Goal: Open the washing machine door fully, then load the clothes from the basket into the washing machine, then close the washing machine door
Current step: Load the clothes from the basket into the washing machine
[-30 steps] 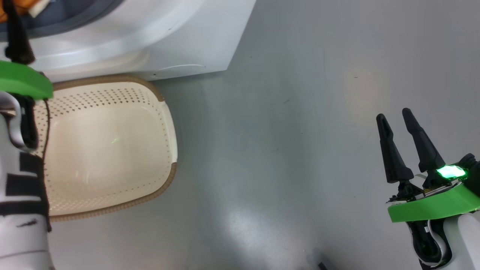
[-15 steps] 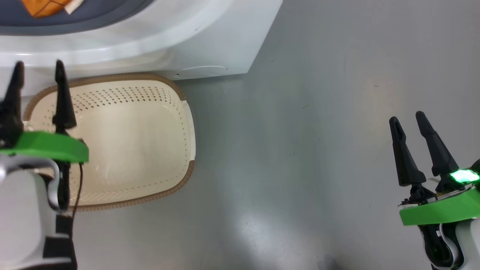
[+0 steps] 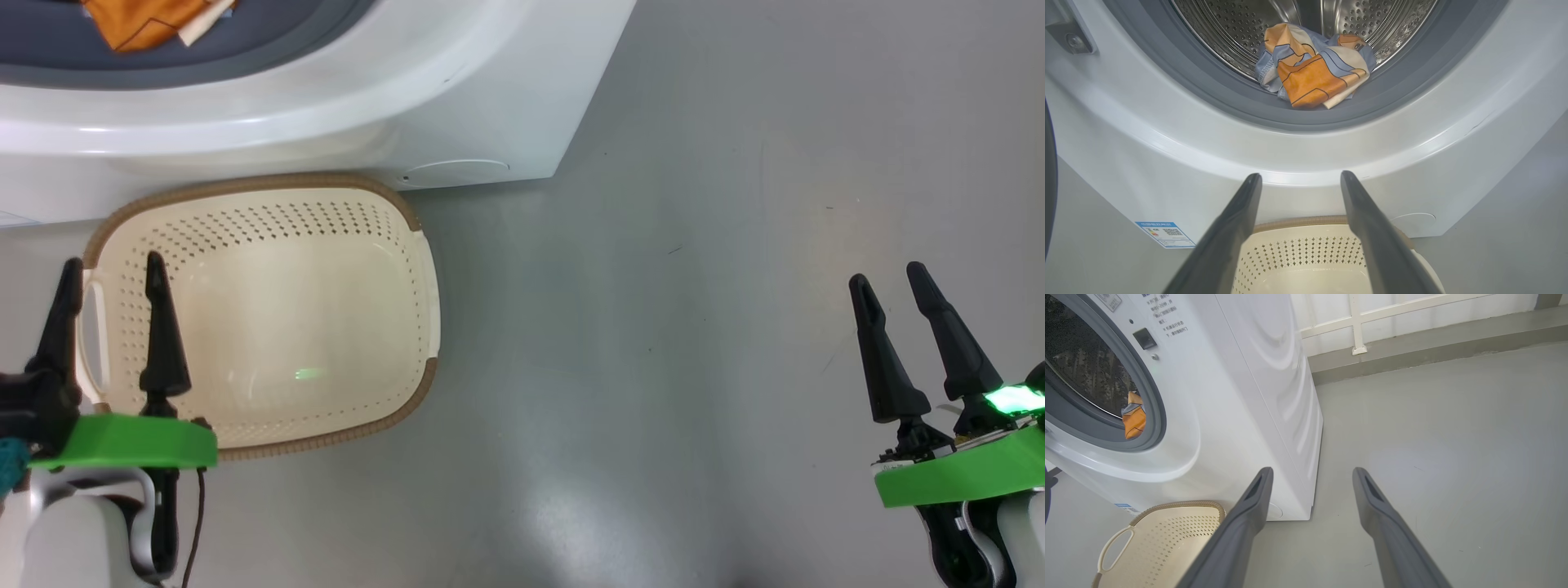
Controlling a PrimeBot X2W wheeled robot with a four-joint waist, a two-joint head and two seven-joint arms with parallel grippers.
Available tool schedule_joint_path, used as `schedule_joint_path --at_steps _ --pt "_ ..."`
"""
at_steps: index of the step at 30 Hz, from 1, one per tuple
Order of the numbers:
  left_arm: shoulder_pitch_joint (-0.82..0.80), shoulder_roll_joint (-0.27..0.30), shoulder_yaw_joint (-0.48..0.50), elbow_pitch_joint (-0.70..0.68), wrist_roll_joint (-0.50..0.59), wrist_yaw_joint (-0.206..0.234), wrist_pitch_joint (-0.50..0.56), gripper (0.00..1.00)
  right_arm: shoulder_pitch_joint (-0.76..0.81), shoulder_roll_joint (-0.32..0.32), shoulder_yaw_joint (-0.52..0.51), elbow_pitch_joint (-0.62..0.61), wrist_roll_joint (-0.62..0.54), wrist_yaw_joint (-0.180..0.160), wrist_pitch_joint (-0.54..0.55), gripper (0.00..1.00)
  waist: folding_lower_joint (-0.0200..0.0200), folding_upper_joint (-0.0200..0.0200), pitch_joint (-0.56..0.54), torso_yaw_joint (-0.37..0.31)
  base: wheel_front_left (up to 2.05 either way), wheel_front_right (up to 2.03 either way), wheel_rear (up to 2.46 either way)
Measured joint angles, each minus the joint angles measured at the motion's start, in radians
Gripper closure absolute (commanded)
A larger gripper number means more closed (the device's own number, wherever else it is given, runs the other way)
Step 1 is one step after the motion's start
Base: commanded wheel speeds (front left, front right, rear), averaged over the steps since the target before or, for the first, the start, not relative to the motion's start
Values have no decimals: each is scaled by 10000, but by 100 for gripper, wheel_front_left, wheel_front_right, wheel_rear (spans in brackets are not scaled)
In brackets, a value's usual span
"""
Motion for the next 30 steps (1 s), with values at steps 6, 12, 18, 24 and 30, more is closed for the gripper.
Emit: schedule_joint_path --at_steps 6,12,18,24,30 --pt "452 -36 105 -506 -138 -173 0 0 452 23 -61 -318 -259 0 0 0 1 0 -56 66 0 0 0" --pt "302 33 104 -211 -90 -399 0 0 948 136 -111 -491 -435 0 0 0 -1 0 -76 151 0 0 0" --pt "-866 -35 -293 115 25 -267 0 0 147 -109 -84 -15 -192 0 0 0 2 0 -15 236 0 0 0" --pt "-918 0 -278 314 54 -353 0 0 122 -67 15 36 -192 0 0 0 1 0 -4 133 0 0 0" --pt "-1391 42 -286 546 54 -445 0 0 129 -36 -6 17 -192 0 0 0 1 0 -9 93 0 0 0"
